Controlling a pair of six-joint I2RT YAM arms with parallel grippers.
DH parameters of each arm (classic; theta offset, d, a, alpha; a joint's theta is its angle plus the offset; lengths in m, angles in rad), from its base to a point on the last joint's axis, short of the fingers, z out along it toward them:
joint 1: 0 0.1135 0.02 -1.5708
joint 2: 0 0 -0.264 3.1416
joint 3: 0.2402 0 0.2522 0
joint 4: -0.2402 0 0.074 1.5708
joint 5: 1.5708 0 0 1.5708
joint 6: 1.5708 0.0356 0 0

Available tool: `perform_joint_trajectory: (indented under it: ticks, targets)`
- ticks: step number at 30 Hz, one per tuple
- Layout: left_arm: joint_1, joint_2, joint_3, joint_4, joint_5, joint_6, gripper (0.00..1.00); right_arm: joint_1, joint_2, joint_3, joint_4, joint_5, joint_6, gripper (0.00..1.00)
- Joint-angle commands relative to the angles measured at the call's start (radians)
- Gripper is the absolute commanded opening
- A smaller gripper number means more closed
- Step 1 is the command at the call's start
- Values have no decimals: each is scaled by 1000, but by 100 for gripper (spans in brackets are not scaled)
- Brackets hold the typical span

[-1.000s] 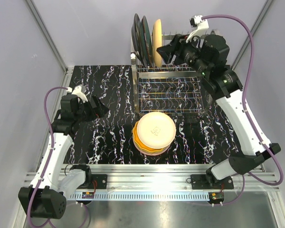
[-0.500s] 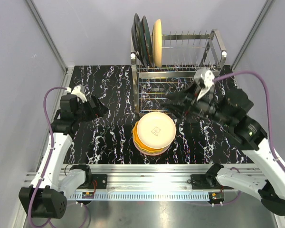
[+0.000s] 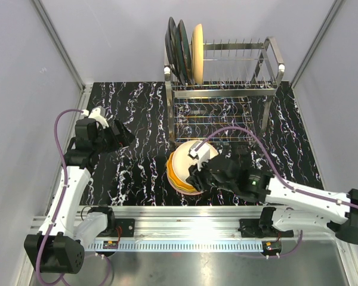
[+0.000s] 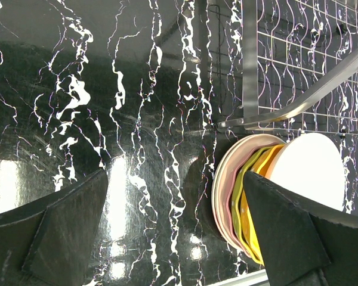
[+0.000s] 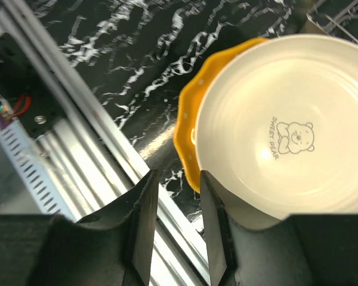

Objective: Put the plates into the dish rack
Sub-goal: Grab a plate with the right arm

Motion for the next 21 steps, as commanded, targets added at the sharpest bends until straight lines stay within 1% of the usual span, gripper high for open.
perform_joint_trajectory:
  ticks: [1,6,10,11,14,18,21]
  targets:
    - [7,-10,-11,50,4,1,99,27,83,-5,83,204,89,40]
    - [7,-19,-16,53,10,3,99,27,212,47,130,238,93,41]
    - [7,-25,-19,56,13,1,99,27,382,116,107,277,104,41]
    - [7,-24,-19,56,16,1,99,27,404,138,107,280,110,41]
    - [7,-24,-19,57,22,1,99,27,451,147,136,255,110,42]
    - [7,-25,-21,59,27,3,99,29,488,158,119,310,118,42]
    - [7,-25,-21,60,31,3,99,27,508,161,126,294,127,42]
